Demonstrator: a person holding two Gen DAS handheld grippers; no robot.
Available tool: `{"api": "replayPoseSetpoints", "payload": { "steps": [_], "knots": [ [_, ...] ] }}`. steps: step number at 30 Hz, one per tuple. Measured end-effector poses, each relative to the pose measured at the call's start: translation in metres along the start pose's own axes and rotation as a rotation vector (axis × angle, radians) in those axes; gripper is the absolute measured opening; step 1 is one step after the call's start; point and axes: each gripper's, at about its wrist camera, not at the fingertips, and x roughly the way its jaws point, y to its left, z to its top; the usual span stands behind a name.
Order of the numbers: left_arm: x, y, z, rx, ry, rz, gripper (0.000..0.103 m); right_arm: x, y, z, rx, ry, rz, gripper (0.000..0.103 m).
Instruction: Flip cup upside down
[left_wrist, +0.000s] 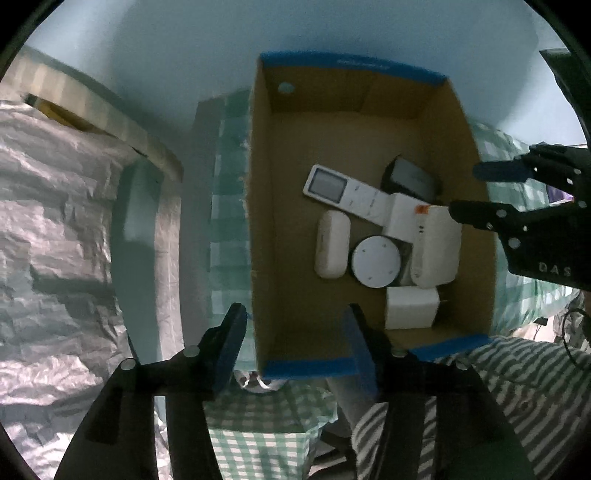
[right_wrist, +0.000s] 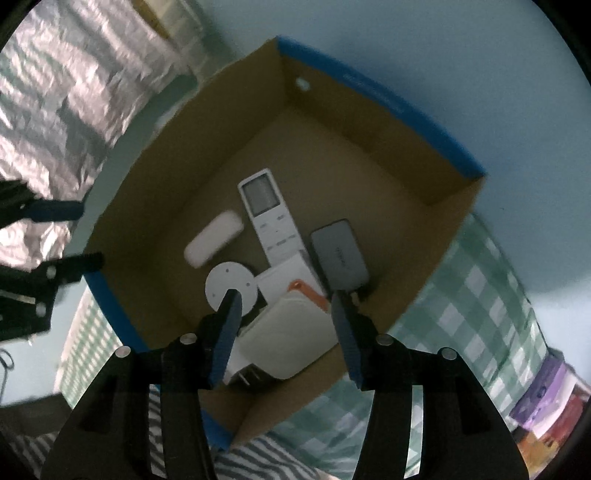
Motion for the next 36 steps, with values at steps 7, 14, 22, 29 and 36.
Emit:
{"api": "replayPoseSetpoints", "payload": {
  "steps": [7,14,22,29,36],
  "knots": [
    [-0.032,-0.012,-0.009,-0.053,-0.069,0.017,0.081,-0.037,-0.010,-0.008,0.057,-0.084,-0.037,0.059],
    [-0.066,-0.014,-0.016,-0.131,-0.151,0.039,0.087,-0.080,-0.019,-0.021,0.133,-0.188,-0.045,0.067],
    [-0.091,-0.033,-0.029,-0.117,-0.227,0.079,0.088,-0.113,-0.016,-0.037,0.167,-0.260,-0.060,0.070],
    [-0.106,-0.040,-0.037,-0.148,-0.263,0.014,0.089,-0.141,-0.011,-0.053,0.183,-0.330,-0.083,0.071],
    [-0.118,-0.042,-0.041,-0.186,-0.349,0.054,0.093,-0.153,-0.012,-0.065,0.209,-0.406,-0.078,0.071]
  ]
}}
